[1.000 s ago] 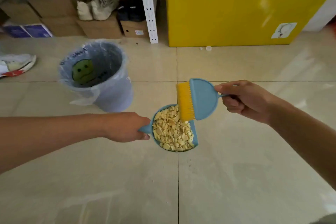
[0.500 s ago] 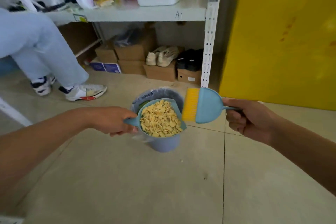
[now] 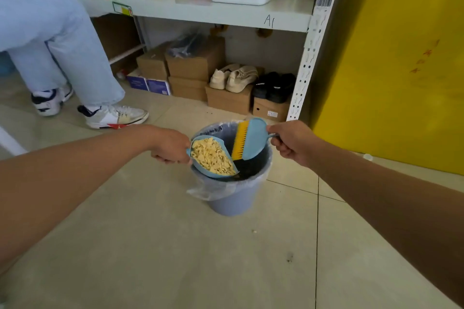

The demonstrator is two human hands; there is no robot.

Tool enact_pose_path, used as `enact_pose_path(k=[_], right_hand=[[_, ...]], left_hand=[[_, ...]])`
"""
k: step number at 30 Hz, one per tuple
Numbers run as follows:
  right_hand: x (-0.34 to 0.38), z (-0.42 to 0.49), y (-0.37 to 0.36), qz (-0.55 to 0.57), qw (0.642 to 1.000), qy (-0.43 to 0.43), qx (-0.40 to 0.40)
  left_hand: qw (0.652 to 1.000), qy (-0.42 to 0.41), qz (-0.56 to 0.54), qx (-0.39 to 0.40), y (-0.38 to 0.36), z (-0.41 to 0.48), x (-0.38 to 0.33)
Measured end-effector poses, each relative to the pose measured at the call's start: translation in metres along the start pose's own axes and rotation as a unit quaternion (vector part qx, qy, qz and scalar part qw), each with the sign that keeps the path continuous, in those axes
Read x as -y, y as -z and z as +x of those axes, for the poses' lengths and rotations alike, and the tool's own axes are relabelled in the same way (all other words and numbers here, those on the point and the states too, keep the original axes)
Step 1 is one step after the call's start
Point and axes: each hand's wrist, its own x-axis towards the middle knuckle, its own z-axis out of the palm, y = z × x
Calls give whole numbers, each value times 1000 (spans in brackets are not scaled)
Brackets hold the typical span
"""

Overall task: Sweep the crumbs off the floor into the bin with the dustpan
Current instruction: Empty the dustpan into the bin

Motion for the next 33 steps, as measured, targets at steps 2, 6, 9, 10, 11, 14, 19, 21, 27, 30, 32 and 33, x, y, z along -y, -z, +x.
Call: enact_pose_path(k=[2, 6, 9, 10, 11, 14, 19, 21, 27, 30, 32, 33], right_hand=[[0, 6, -10, -108, 993, 34, -29], [-5, 22, -28, -227, 968, 104, -35], [-12, 30, -40, -283, 950, 115, -61], [-13, 32, -44, -279, 952, 113, -61], [-15, 33, -47, -269, 955, 111, -59], [-20, 34, -52, -251, 961, 101, -61], [-22, 34, -54, -274, 953, 107, -72], [-22, 35, -53, -291, 947, 112, -75], [-25, 29, -48, -435, 882, 157, -92], [-24, 22, -44, -444, 875, 171, -92], [-21, 17, -37, -419, 882, 187, -109], [-19, 15, -33, -402, 888, 191, -118]], left_hand=[[999, 5, 54, -4, 5, 9, -6], [989, 7, 147, -15, 15, 18, -20], [977, 13, 213, -27, 20, 23, -24], [973, 14, 228, -29, 20, 25, -25], [971, 16, 239, -31, 21, 26, -25], [969, 15, 244, -26, 20, 24, -29], [971, 18, 237, -39, 18, 18, -33], [970, 15, 238, -45, 20, 14, -34], [935, -13, 342, -89, 14, 1, -43], [919, -37, 367, -140, 9, -4, -51], [921, -43, 341, -186, 7, -14, -53], [926, -44, 312, -206, 5, -18, -50]])
